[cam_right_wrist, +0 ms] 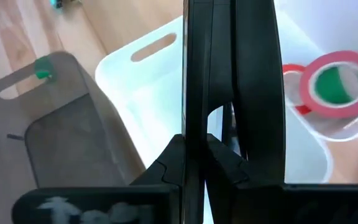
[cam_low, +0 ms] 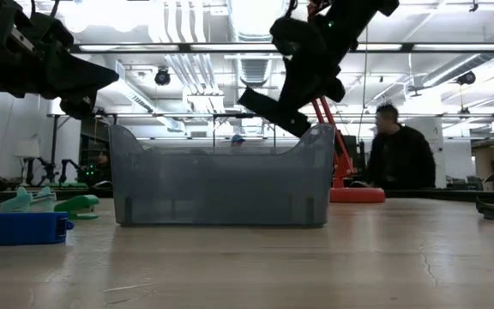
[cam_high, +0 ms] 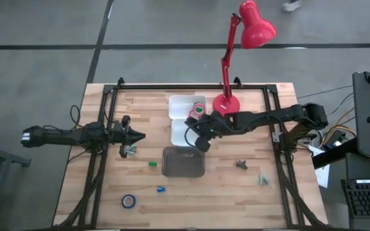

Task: Pick and place Stapler, Stapler remover, tape
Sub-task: Put the black stapler into the bottom white bin

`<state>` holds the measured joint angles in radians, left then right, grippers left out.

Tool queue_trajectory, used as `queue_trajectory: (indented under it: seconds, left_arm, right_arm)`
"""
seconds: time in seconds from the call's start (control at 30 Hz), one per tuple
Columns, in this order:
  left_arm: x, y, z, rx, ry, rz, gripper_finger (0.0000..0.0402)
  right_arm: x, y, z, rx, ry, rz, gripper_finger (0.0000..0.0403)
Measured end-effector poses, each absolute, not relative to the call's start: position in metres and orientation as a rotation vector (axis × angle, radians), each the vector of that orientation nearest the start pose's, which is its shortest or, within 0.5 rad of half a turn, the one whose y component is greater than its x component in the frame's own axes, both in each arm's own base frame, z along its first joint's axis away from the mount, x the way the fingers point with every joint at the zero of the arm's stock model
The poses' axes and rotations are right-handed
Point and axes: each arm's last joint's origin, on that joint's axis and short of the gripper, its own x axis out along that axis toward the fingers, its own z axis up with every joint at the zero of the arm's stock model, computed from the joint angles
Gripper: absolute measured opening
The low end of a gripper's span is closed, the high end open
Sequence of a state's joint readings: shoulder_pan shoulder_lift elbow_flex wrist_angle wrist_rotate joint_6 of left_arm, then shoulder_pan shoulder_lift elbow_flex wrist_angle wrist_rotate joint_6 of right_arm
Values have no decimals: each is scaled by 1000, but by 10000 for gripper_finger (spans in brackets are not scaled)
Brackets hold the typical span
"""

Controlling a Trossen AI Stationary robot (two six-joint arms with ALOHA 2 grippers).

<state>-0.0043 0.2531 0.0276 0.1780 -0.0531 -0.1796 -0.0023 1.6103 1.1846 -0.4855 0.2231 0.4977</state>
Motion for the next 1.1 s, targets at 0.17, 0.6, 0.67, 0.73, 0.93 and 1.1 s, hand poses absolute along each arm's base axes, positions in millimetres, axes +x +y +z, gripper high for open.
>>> queue_trajectory:
  seconds: [0.17, 0.6, 0.67, 0.73, 0.93, 1.1]
  left_arm:
    - [113, 1, 169, -178, 43, 53, 30]
    - [113, 1, 168, -178, 48, 54, 30]
    - [113, 1, 168, -178, 49, 53, 30]
    - [114, 1, 168, -178, 48, 53, 30]
    - [114, 1, 168, -178, 48, 54, 30]
    - [114, 1, 168, -178, 48, 53, 30]
  right_arm:
    - [357, -8, 220, 319, 965, -377, 27]
    - [403, -18, 223, 202, 1251, -392, 44]
    - [408, -18, 216, 177, 1307, -386, 42]
    - [414, -19, 207, 165, 1349, -366, 37]
    - [430, -22, 190, 151, 1432, -326, 36]
    - [439, -26, 184, 142, 1449, -327, 45]
